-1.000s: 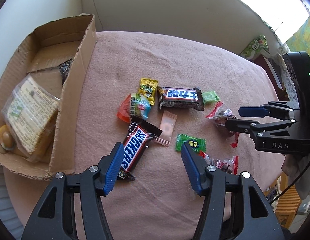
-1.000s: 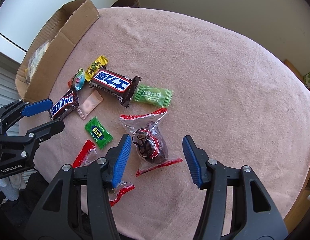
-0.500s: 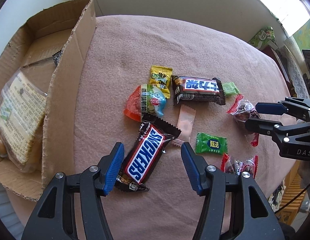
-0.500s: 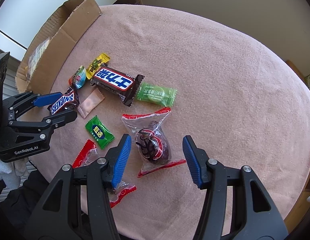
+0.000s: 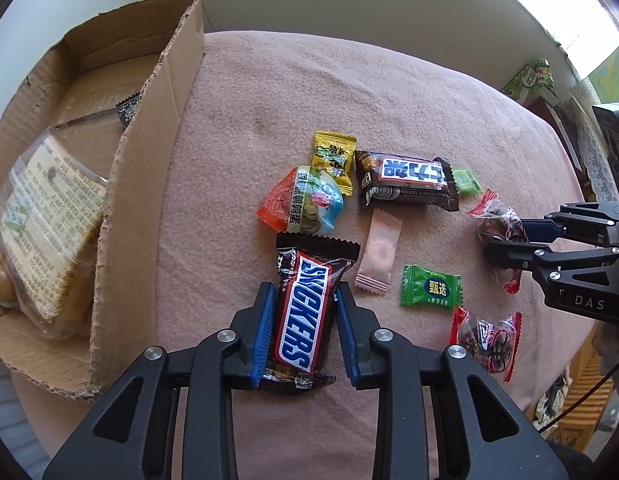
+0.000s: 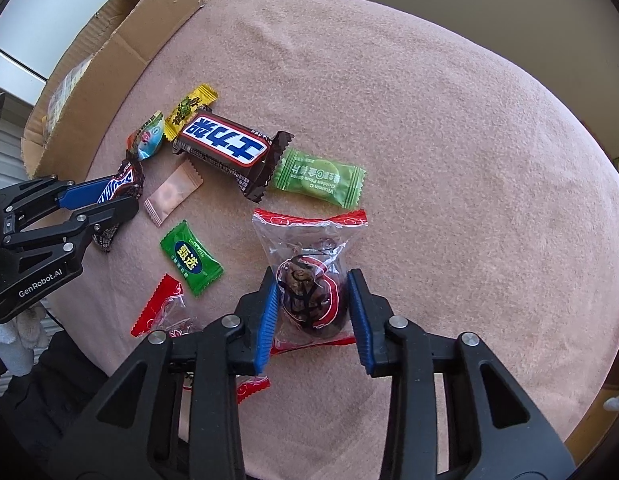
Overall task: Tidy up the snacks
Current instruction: 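Grasp the Snickers bar with the left gripper while the right grasps the red-trimmed candy bag, then carry the Snickers and candy bag into the box and open both grippers, then withdraw both grippers from the box back over the remaining snacks, then grasp the blue-wrapped chocolate bar with the right gripper while the left grasps the round candy, then carry the chocolate bar and round candy into the box and open both grippers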
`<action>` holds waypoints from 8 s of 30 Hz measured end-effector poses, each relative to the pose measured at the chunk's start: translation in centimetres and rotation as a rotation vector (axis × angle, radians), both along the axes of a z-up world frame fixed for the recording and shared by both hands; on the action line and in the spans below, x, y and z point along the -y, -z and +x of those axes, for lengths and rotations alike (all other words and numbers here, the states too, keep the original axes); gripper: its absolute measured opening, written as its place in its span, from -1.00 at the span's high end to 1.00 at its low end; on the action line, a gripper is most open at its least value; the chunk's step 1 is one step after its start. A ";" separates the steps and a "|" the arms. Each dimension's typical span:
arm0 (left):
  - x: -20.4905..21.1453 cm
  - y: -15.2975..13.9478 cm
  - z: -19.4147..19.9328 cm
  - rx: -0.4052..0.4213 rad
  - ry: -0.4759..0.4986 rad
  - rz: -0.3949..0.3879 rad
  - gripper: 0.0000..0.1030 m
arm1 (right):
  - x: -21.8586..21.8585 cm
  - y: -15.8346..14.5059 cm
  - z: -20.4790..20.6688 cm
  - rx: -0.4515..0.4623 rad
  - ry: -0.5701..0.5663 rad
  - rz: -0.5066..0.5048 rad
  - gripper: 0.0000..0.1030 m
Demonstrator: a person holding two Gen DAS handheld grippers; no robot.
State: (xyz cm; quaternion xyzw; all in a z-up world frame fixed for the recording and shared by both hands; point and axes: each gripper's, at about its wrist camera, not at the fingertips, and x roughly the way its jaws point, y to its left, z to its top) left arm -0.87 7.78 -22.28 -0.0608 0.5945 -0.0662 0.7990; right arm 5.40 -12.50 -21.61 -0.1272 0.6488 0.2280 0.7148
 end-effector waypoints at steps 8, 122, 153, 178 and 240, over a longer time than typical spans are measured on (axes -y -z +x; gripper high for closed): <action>-1.1 -1.1 -0.9 0.013 -0.018 -0.031 0.46 | 0.7 -0.8 -0.3 0.017 0.010 0.016 0.34; -5.5 -8.4 -0.9 0.168 -0.076 -0.099 0.08 | -3.8 -6.9 4.5 0.113 -0.119 0.085 -0.01; -0.9 -0.6 1.8 0.088 -0.132 0.007 0.08 | -7.7 0.4 4.1 0.023 -0.455 0.042 -0.01; -1.2 -0.6 0.9 0.128 -0.151 -0.030 0.45 | -7.6 0.9 2.7 0.013 -0.406 0.064 0.42; -18.6 -8.2 1.5 0.244 -0.331 0.010 0.42 | -24.1 -6.6 6.6 0.079 -0.379 0.141 0.42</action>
